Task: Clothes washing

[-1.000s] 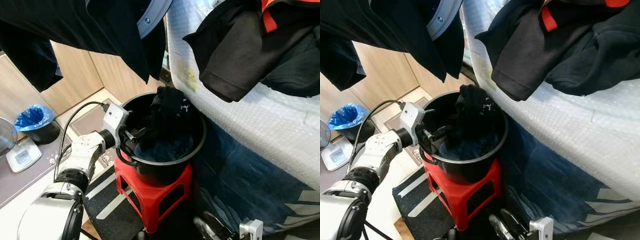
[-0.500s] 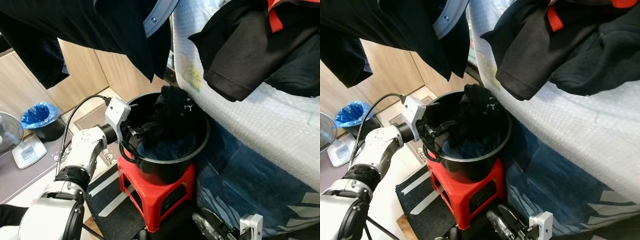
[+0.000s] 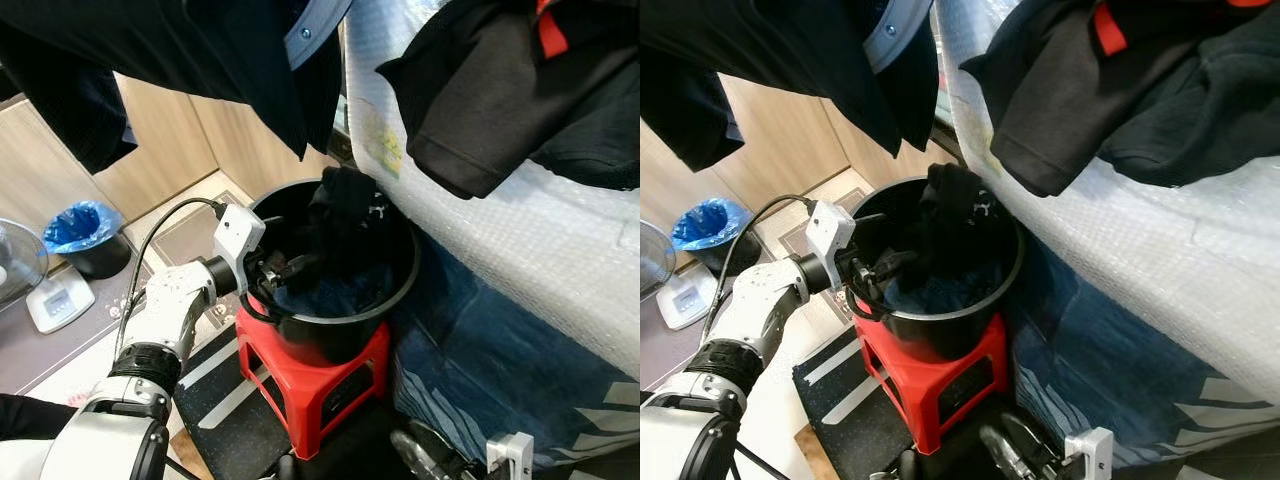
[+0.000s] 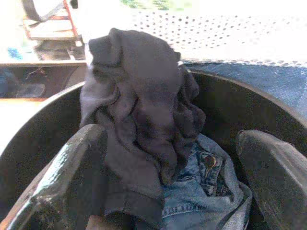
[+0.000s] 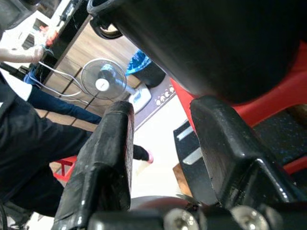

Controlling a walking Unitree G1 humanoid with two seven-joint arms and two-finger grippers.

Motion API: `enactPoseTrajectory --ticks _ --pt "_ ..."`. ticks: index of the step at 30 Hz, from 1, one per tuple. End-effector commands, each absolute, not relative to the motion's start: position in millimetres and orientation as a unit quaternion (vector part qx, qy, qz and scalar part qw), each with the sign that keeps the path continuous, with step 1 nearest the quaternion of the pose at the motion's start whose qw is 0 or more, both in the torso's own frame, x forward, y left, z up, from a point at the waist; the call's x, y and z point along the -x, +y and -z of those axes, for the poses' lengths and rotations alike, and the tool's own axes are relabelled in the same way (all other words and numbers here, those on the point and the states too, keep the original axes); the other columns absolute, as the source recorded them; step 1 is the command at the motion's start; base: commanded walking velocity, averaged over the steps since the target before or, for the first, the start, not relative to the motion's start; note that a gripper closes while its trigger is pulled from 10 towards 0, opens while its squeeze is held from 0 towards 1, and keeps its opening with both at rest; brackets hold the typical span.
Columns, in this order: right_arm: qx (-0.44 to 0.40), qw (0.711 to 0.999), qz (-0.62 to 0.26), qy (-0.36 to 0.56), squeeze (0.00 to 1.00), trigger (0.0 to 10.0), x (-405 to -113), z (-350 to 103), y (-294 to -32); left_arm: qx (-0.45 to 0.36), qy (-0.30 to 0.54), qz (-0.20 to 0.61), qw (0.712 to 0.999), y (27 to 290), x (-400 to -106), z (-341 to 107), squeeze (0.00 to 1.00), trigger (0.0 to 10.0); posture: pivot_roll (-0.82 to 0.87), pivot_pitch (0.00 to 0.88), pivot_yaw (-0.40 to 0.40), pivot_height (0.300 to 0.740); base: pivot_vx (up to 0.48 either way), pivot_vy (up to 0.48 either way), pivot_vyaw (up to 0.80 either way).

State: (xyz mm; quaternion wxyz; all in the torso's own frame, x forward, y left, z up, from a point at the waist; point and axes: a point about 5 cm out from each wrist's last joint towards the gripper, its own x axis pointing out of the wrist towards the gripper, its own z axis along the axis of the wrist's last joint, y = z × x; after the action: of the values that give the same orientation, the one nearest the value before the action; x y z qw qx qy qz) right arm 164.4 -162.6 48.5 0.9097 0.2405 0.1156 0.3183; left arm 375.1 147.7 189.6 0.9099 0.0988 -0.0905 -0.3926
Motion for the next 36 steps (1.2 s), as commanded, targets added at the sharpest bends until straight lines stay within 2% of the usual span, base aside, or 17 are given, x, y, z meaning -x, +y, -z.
enactPoseTrajectory --ticks 1,9,16,23,36 --pt "-0.247 0.907 -0.319 0.120 0.00 10.0 -161 -49 -161 -0.093 -0.077 0.385 0.915 156 -372 -181 0.00 10.0 -0.10 0.304 0.096 0.740 0.000 0.000 0.00" --pt "-0.244 0.908 -0.320 0.119 0.00 10.0 -161 -51 -163 -0.095 -0.076 0.385 0.915 157 -372 -183 0.00 10.0 -0.09 0.303 0.091 0.740 0.000 0.000 0.00" --pt "-0.244 0.907 -0.323 0.113 0.00 10.0 -154 -64 -165 -0.096 -0.064 0.373 0.920 167 -377 -190 0.00 10.0 -0.10 0.365 0.082 0.740 0.000 0.000 0.00" --pt "-0.244 0.908 -0.323 0.110 0.00 10.0 -146 -77 -167 -0.100 -0.063 0.355 0.927 172 -382 -196 0.00 10.0 -0.12 0.391 0.068 0.740 0.000 0.000 0.00" --pt "-0.238 0.911 -0.324 0.093 0.00 10.0 -158 -87 -168 -0.100 -0.090 0.350 0.927 169 -385 -209 0.00 10.0 -0.12 0.368 0.072 0.740 0.000 0.000 0.00"
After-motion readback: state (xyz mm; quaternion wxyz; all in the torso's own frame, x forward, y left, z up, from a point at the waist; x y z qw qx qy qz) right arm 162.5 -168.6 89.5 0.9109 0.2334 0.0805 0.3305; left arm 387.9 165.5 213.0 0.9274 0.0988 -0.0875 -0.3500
